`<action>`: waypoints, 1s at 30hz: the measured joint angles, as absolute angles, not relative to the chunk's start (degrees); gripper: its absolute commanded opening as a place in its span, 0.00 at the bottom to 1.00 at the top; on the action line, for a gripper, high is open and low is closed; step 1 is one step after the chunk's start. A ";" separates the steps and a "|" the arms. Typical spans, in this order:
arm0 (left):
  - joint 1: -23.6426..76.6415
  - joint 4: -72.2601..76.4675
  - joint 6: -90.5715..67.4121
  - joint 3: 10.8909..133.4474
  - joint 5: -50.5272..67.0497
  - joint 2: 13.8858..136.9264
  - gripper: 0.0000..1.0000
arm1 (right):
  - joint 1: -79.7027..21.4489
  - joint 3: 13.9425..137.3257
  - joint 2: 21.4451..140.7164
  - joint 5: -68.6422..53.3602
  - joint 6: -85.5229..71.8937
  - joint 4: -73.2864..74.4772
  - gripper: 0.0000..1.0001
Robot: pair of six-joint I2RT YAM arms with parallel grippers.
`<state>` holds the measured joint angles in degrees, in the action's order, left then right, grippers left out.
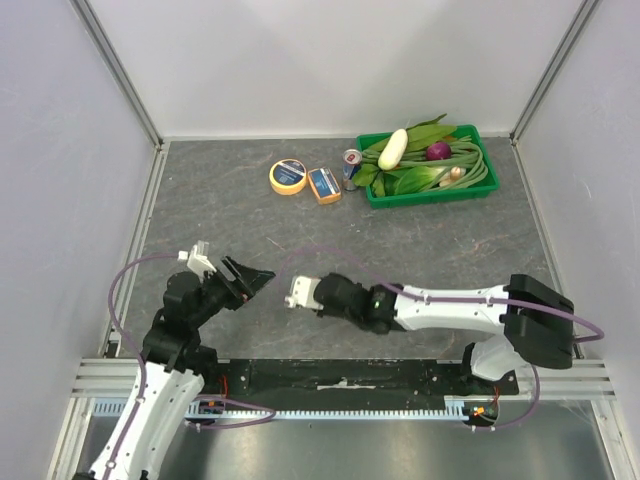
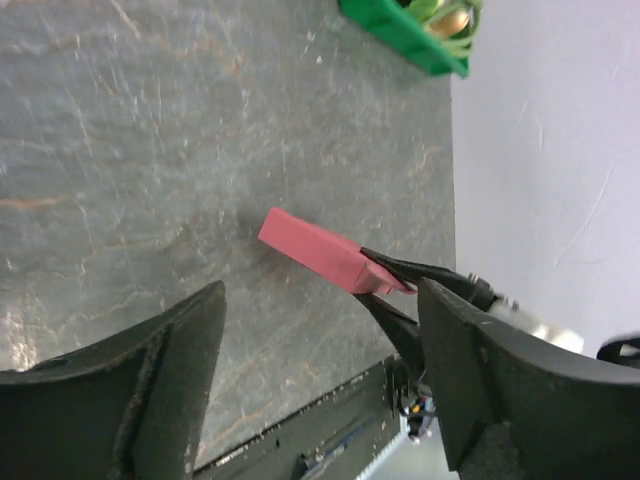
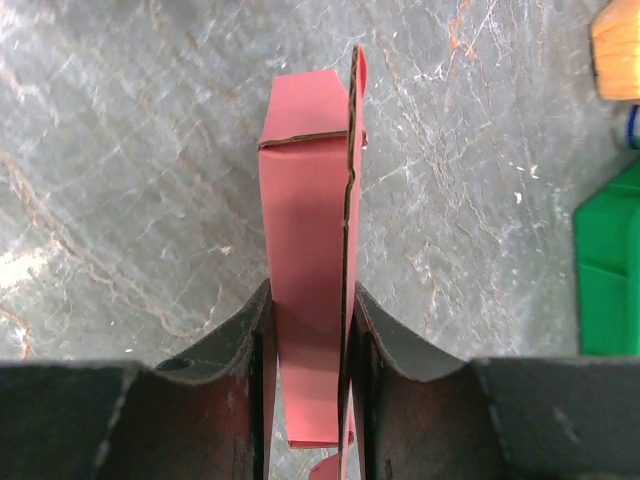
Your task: Fold the paper box
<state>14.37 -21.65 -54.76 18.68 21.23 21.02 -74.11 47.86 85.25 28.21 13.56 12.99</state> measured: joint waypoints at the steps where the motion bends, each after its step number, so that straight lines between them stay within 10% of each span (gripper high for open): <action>1: 14.37 -22.11 -54.43 18.57 19.42 17.98 0.79 | -71.85 49.34 85.41 24.67 13.21 14.61 0.30; 22: 36.86 5.85 -40.03 12.16 4.25 37.08 0.45 | -53.47 73.06 101.67 -10.07 14.15 37.78 0.34; 30: 38.02 11.20 -33.10 13.37 -2.74 46.57 0.62 | -51.46 74.41 102.85 -13.98 14.59 38.68 0.31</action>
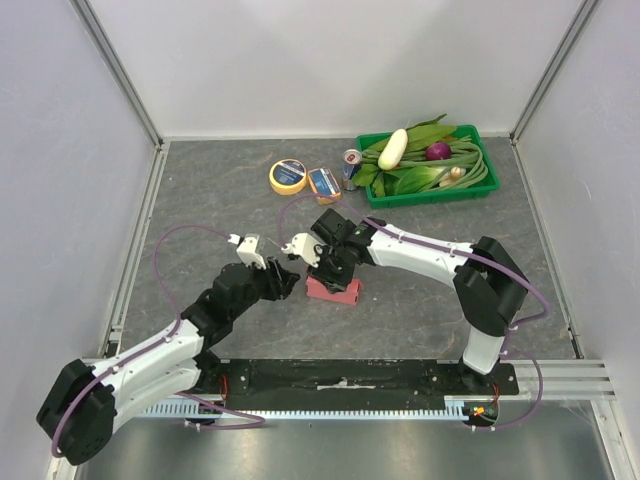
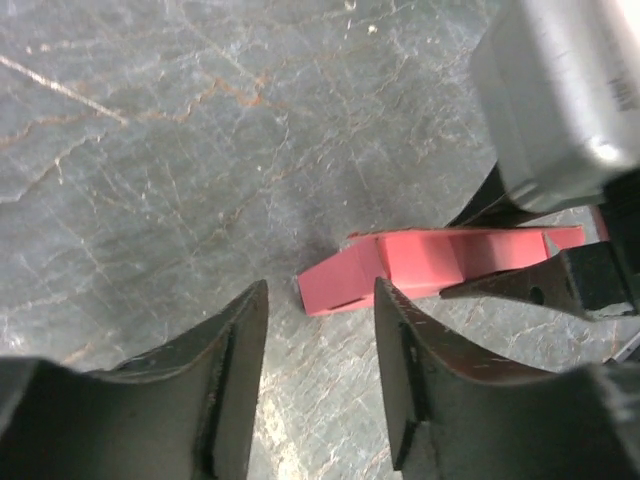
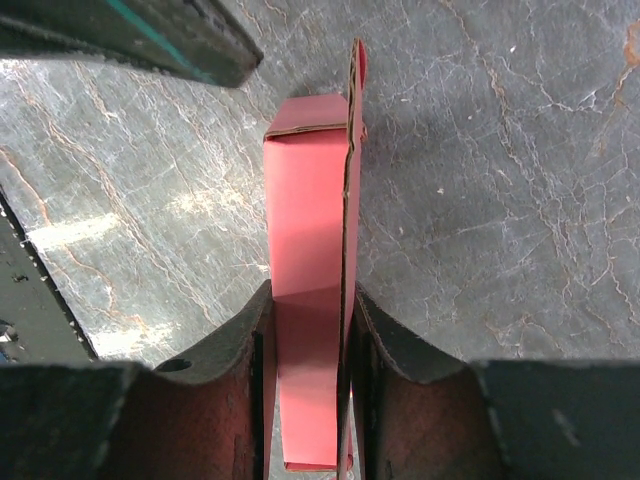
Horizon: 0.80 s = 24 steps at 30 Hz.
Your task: Fold the paper box
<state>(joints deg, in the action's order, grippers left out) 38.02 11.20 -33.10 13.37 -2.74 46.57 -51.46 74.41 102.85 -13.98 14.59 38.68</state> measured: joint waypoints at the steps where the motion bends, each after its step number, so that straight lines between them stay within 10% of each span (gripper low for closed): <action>1: 38.00 11.84 -32.23 13.63 -2.92 47.03 0.65 | -51.24 74.41 102.87 -14.33 14.63 38.65 0.31; 7: 37.15 15.86 -27.68 16.51 0.62 52.42 0.74 | -50.65 74.41 102.98 -15.62 15.05 38.63 0.30; 24: 32.16 27.92 -22.81 17.26 18.26 63.31 0.42 | -49.56 74.41 103.04 -17.15 14.50 38.63 0.27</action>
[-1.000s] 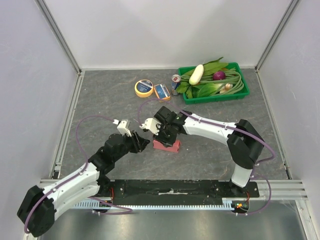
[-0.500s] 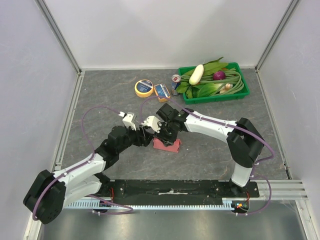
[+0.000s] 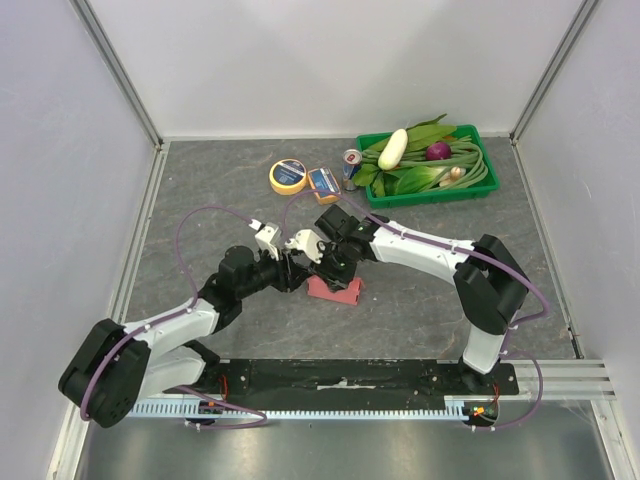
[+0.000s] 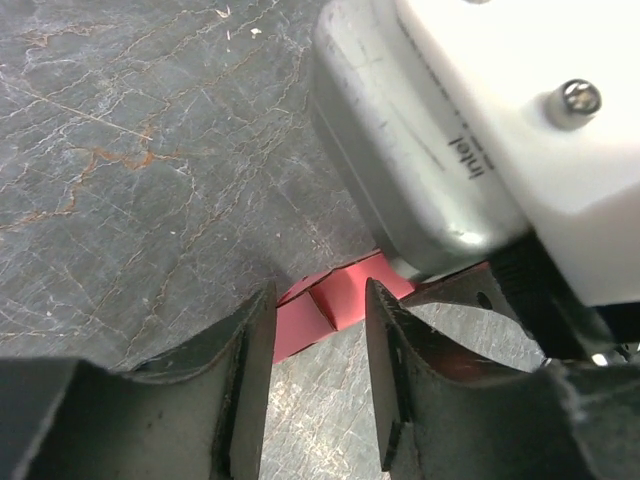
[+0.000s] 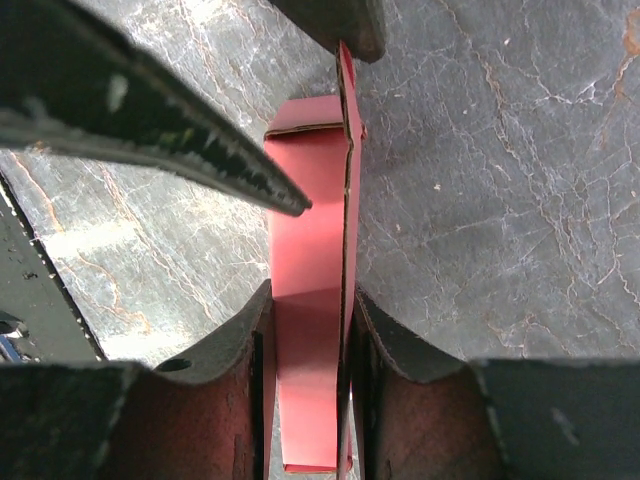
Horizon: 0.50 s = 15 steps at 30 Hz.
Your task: Fold the paper box
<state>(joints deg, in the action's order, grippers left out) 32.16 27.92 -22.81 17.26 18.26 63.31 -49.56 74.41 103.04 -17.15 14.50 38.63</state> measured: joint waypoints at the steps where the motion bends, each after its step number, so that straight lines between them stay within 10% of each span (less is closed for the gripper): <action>1: 32.08 28.16 -22.61 17.32 18.57 63.86 0.40 | -49.47 74.41 103.04 -17.17 14.41 38.65 0.27; 15: 32.08 25.98 -22.46 17.32 19.29 60.34 0.20 | -49.80 74.41 103.04 -17.61 15.14 38.65 0.25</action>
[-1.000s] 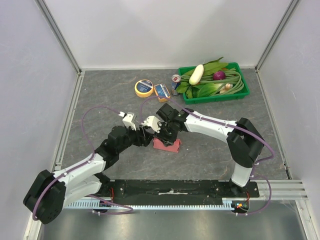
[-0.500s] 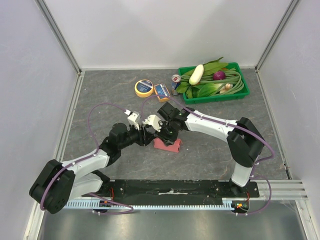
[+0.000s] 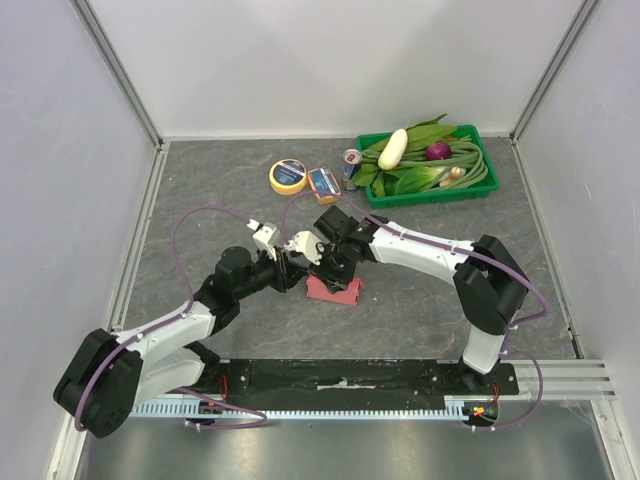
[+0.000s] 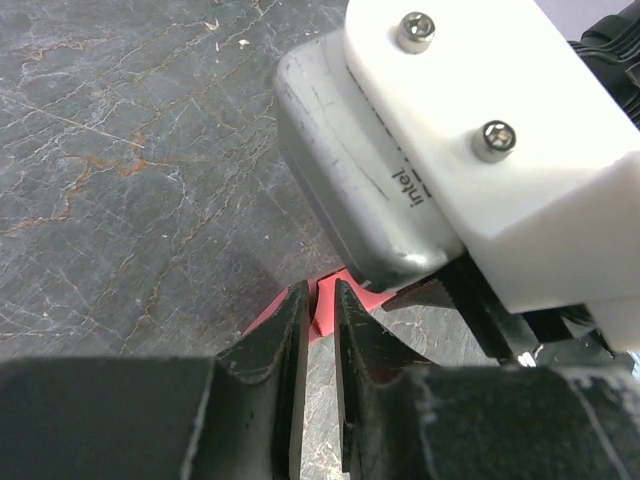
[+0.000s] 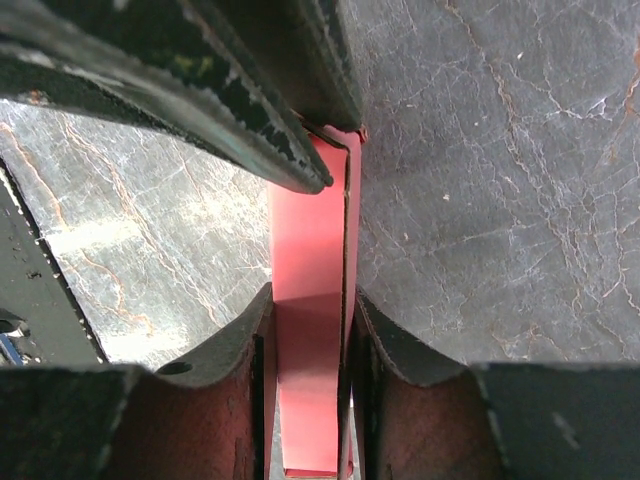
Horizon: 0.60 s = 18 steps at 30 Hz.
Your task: Fold the paper box
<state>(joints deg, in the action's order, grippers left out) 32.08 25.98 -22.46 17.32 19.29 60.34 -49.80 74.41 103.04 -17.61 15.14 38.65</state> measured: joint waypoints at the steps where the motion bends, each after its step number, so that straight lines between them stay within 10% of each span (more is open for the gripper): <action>1: 32.18 25.80 -22.46 17.41 19.11 60.29 0.20 | -49.80 74.41 103.04 -17.65 15.16 38.68 0.25; 18: 37.12 18.96 -24.75 21.85 7.90 61.89 0.06 | -48.88 74.41 103.04 -18.41 14.72 38.70 0.23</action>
